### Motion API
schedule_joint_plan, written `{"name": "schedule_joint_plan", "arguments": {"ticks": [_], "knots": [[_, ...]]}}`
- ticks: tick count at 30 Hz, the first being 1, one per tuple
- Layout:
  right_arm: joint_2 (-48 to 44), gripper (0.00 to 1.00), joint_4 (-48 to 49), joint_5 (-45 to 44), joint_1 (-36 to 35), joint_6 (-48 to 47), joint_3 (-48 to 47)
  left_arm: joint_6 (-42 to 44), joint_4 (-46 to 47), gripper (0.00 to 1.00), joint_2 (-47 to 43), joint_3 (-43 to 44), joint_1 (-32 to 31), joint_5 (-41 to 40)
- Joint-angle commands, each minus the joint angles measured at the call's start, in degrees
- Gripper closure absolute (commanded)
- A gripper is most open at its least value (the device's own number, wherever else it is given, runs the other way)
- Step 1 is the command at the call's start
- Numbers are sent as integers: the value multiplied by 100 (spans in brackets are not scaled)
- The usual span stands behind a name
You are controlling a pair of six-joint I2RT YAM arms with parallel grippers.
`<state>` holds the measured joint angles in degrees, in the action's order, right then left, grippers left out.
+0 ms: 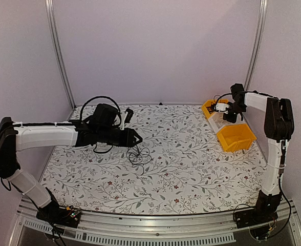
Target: Untangle the cables
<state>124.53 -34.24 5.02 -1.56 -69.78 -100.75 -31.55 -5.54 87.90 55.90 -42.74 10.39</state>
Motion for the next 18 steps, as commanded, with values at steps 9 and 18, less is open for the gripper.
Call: {"name": "schedule_joint_plan", "arguments": {"ticks": [9,18], "knots": [[-307,73,-1154,-328,-27,235,-224,241,-256,62,675,672,-56,34],[-1357,55,-1992,107,-53,385,-191,130,-622,62,642,779,94,-2]]}}
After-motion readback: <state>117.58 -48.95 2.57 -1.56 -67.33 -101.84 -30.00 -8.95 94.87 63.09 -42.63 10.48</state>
